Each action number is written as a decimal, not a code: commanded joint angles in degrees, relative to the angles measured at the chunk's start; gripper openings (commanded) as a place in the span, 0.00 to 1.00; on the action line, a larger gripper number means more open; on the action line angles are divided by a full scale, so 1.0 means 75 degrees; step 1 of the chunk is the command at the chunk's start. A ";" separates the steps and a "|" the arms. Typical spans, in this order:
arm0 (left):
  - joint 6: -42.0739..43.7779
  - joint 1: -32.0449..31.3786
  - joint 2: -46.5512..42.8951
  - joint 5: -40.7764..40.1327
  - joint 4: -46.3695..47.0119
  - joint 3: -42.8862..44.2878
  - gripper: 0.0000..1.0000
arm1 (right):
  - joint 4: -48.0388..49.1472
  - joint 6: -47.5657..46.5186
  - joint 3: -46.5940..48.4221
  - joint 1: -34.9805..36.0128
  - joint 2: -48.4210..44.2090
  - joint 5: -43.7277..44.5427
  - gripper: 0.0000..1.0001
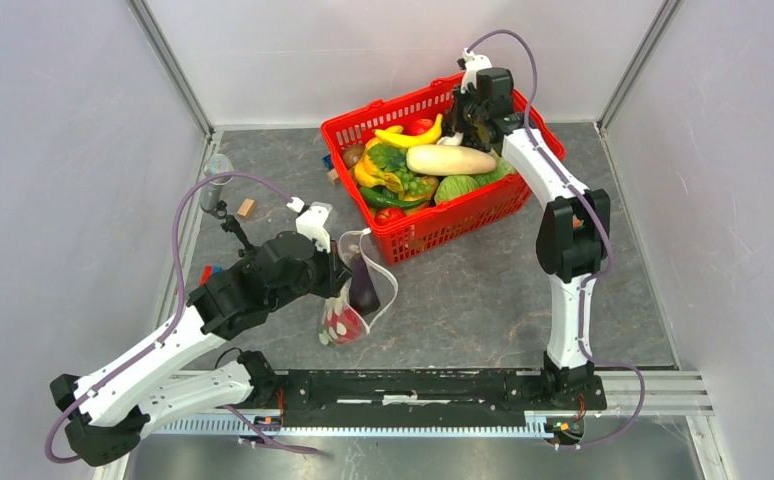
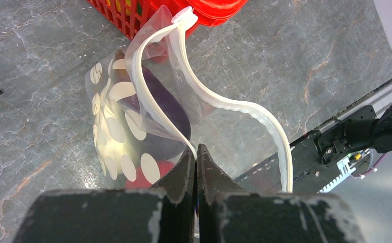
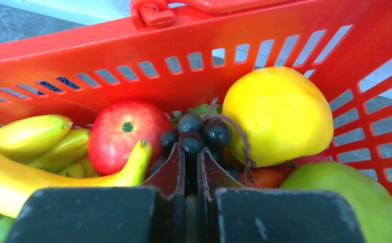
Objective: Place the food in the zip-top bag and seal the zipper
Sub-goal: Adjust the fake food in the bin.
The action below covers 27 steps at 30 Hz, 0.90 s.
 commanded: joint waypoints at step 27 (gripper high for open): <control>-0.0040 0.0032 -0.0401 0.0250 0.0493 -0.0209 0.02 | 0.2260 0.0378 -0.3114 -0.0011 -0.4341 -0.2009 0.00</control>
